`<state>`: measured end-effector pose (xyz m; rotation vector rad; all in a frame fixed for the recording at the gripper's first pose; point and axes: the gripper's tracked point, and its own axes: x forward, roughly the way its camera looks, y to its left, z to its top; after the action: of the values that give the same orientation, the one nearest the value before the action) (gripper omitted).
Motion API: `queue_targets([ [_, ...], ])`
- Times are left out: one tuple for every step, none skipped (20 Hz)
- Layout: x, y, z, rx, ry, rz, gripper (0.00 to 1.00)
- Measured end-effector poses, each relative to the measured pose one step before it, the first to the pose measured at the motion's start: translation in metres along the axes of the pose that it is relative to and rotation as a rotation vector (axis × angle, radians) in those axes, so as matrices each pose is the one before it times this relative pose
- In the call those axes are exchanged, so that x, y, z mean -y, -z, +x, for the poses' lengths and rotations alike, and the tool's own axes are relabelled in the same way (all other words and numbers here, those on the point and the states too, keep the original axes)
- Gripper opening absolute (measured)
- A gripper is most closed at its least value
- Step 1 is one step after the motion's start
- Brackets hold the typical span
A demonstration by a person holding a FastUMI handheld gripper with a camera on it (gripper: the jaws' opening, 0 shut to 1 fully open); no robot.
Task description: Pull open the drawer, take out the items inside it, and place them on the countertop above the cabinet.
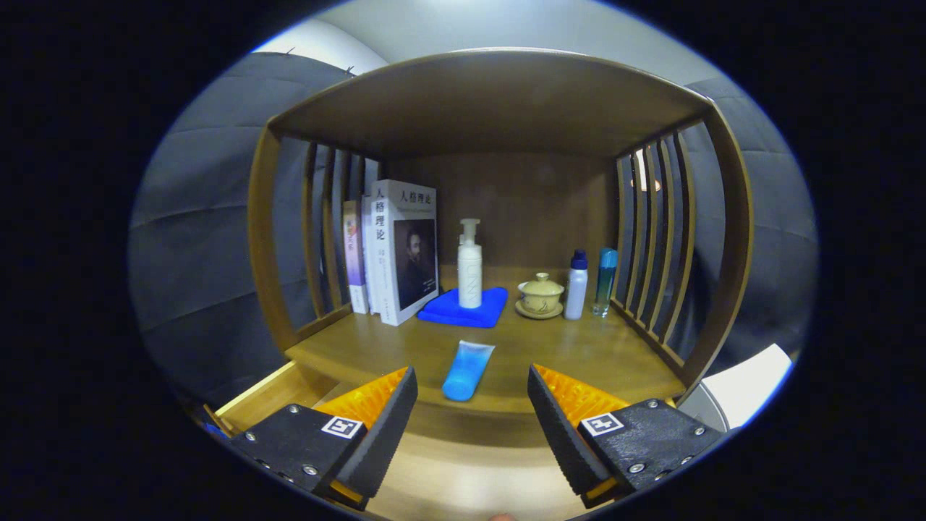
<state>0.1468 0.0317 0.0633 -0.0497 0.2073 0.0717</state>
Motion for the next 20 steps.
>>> queue_targets([
  [-0.00340, 0.00394, -0.00666, 0.00410, -0.00960, 0.01162, 0.94],
  [-0.00320, 0.00219, -0.00722, 0.00824, -0.00290, 0.00868, 0.94],
  [-0.00327, 0.00266, -0.00789, 0.00860, -0.00357, 0.00704, 0.94],
  [-0.00509, 0.00153, -0.00795, 0.01009, -0.00745, 0.00187, 0.94],
  [-0.00496, 0.00159, -0.00766, 0.01189, -0.00573, -0.00005, 0.94],
  [-0.00532, -0.00096, -0.00769, 0.01991, -0.00936, -0.00756, 0.94],
  [-0.00494, -0.00064, -0.00654, 0.01845, -0.00707, -0.01255, 0.94],
  [-0.00500, 0.00013, -0.00866, 0.01500, -0.00703, -0.01591, 0.94],
  [-0.00539, 0.00147, -0.00795, 0.01568, -0.00392, -0.01205, 0.94],
  [-0.00603, 0.00185, -0.00815, 0.01077, -0.00796, -0.00391, 0.94],
  [-0.00860, 0.00294, -0.00835, 0.01006, -0.01282, 0.00126, 0.94],
  [-0.00620, 0.00287, -0.00821, 0.00707, -0.00752, 0.00200, 0.94],
  [-0.00452, 0.00383, -0.00719, 0.00137, -0.00583, 0.00070, 0.94],
  [-0.00572, 0.00420, -0.00732, 0.00185, -0.00923, 0.00021, 0.94],
  [-0.00450, 0.00573, -0.00628, -0.00266, -0.00584, 0.00045, 0.94],
  [-0.00560, 0.00579, -0.00792, -0.00113, -0.00971, -0.00082, 0.94],
  [-0.00472, 0.00634, -0.00667, -0.00503, -0.00395, -0.00238, 0.94],
  [-0.00422, 0.00645, -0.00691, -0.00644, -0.00470, -0.00262, 0.94],
  [-0.00486, 0.00826, -0.00604, -0.00880, -0.00544, -0.00259, 0.94],
  [-0.00451, 0.00718, -0.00611, -0.00904, -0.00563, 0.00124, 0.94],
])
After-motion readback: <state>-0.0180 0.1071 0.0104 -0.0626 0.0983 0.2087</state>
